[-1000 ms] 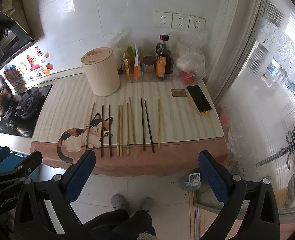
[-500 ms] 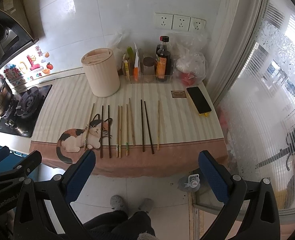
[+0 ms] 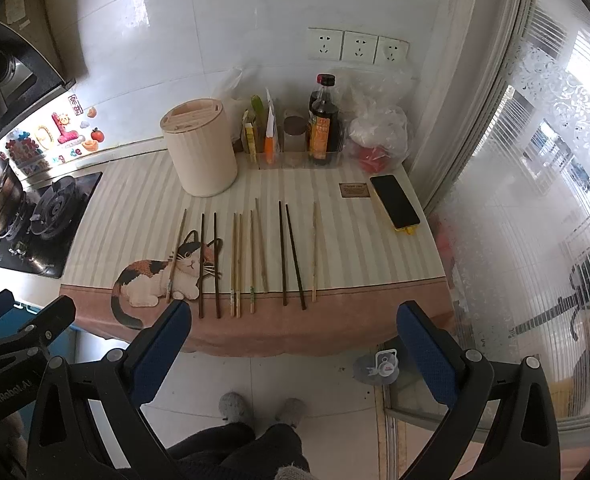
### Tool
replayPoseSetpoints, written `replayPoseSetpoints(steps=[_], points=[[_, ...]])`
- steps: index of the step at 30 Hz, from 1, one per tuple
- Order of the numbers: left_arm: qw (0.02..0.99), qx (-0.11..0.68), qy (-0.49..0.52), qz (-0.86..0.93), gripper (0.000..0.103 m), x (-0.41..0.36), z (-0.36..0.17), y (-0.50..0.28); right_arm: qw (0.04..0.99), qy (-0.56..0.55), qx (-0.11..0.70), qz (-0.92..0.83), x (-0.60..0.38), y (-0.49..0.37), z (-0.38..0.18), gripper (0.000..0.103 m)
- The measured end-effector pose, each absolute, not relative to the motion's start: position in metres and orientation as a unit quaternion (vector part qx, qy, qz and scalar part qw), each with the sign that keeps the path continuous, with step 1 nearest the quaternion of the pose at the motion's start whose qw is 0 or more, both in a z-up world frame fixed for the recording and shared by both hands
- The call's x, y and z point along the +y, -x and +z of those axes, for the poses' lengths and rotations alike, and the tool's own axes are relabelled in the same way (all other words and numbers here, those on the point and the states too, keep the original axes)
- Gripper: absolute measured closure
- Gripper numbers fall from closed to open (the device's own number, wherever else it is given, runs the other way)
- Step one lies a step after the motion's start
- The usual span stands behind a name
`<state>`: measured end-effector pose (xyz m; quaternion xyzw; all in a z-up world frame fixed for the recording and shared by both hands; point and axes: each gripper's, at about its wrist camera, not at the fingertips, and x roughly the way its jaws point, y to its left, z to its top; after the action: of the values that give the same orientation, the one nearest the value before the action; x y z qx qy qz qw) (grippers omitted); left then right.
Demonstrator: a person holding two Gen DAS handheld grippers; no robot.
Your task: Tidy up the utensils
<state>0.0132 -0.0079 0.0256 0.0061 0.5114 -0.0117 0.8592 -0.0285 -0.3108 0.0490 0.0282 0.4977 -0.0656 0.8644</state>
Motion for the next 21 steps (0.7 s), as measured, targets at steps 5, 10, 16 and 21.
replayPoseSetpoints(steps=[5,10,16,21], points=[[0.86,0.51,-0.007,-0.012,0.0,-0.016,0.029,-0.025,0.865,-0.031,0.497,-0.067,-0.313,0.028,0.05,0.0],[0.862,0.507,-0.005,-0.013,0.0,0.0,0.019,-0.008,0.865,-0.03,0.496,-0.07,-0.313,0.027,0.052,0.0],[0.863,0.505,-0.005,-0.013,0.0,-0.001,0.019,-0.007,0.866,-0.029,0.494,-0.071,-0.312,0.028,0.052,0.0],[0.863,0.505,-0.006,-0.013,0.0,-0.001,0.019,-0.006,0.866,-0.028,0.494,-0.071,-0.312,0.028,0.052,0.0]])
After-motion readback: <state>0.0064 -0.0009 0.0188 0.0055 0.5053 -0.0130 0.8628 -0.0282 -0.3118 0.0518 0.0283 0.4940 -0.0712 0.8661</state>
